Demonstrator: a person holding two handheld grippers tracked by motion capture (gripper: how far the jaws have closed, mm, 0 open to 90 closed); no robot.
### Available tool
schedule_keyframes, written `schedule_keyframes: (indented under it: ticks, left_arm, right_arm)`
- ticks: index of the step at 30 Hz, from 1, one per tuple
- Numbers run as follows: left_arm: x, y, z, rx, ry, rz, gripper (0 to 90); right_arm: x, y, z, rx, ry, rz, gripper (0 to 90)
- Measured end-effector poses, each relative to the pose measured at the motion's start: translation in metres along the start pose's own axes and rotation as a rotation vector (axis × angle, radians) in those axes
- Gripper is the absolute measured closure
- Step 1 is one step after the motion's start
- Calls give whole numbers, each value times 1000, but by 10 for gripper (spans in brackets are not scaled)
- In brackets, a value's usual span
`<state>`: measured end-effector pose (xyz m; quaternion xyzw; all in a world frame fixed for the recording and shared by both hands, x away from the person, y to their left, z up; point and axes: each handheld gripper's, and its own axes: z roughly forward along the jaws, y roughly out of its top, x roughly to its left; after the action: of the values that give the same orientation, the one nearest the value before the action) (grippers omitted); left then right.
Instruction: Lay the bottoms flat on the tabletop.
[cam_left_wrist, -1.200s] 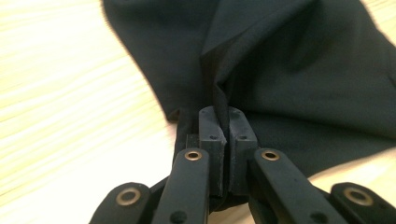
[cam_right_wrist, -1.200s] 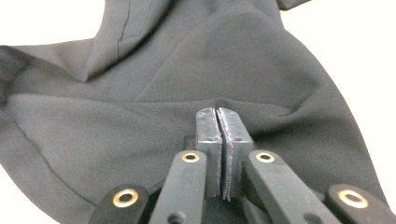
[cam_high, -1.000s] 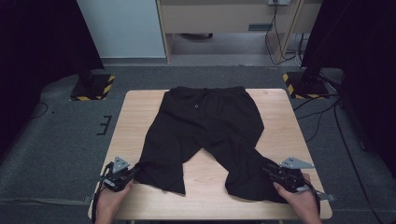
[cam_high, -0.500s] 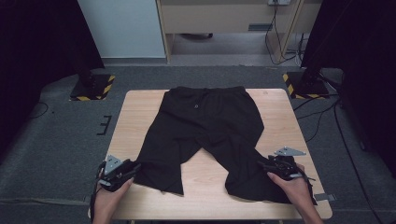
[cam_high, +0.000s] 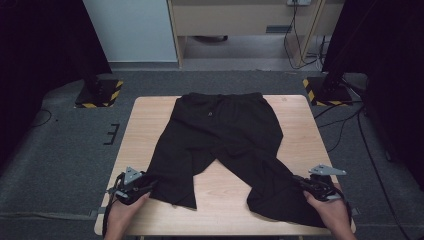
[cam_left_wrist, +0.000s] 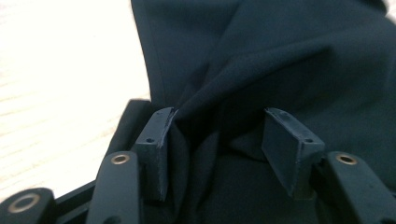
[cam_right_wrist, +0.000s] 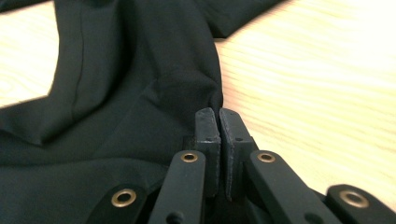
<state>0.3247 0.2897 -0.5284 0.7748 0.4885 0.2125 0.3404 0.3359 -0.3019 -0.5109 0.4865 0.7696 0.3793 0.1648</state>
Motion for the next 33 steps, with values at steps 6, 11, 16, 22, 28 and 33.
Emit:
schedule_keyframes:
  ticks: [6,11,16,22,28,33]
  left_arm:
    - [-1,1,2,2,2,0,470]
    - [-4,1,1,-1,12,6,478]
    - [-3,1,1,0,5,4,480]
    - [-3,1,1,2,7,11,485]
    - [-4,2,2,2,5,9,486]
    - [-4,2,2,1,7,11,488]
  right_arm:
    - [33,3,-4,-14,59,-35,873]
    - [74,17,22,-23,122,-99,873]
    - [100,22,43,-12,161,-132,823]
    - [92,25,41,-18,160,-98,615]
    - [69,33,32,-36,154,-25,555]
    - [63,49,56,-9,167,11,536]
